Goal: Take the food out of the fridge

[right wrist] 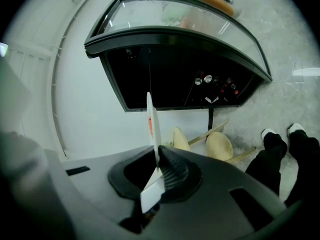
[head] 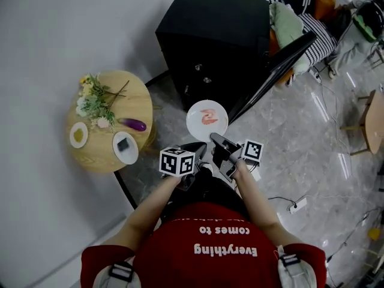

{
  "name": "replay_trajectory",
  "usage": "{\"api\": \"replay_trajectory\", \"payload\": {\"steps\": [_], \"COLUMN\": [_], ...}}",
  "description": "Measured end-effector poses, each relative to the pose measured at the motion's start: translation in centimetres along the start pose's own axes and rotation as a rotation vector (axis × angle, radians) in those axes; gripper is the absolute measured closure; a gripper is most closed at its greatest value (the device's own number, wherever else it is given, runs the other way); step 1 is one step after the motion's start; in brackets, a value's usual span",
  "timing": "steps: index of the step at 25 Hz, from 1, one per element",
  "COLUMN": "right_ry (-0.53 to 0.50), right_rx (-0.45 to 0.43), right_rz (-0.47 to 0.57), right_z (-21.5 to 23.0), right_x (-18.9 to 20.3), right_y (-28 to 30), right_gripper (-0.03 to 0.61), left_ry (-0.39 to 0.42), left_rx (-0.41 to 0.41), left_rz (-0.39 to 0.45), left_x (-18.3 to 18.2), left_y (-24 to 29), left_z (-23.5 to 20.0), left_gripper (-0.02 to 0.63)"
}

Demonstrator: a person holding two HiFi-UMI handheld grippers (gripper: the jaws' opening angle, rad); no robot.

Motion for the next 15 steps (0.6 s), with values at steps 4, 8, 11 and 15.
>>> {"api": "replay_trajectory", "payload": {"steps": [4, 8, 11, 15], "right_ry": [-0.012, -0.02, -0.013, -0.013], "right_rx": [0.006, -0.004, -0.004, 0.002], "right_rz": [-0.008, -0.017, -0.003, 0.006], "right_z": [-0.6, -1.0, -1.0, -1.0], "right_x": [0.1, 0.4, 0.3, 0.2], "right_y": [-1.2, -2.3, -2.9, -2.9], "right_gripper": [0.554, 0.554, 0.554, 0.554], "left_ry": [0.038, 0.1, 0.134, 0.14], "left_rx": [-0.009, -0.007, -0.012, -0.022], "left_rz": [-0.016, -0.023, -0.006, 0.017], "left_x": [0.6, 1.0, 1.1, 0.9], "left_y": [-0.4, -1.2, -1.6, -2.1], "left_z": [1.5, 3.4, 4.3, 4.7], "left_gripper": [0.604, 0.604, 0.604, 0.604]}}
Point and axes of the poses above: the fingertips, and each gripper's own axes: y forward along the fingers, z to its right, x out of its underside, the point moved 5 cm from there along -y, backward along the fingers, and after that the axes turned 15 degrees about -y, right-handed, at the moved point
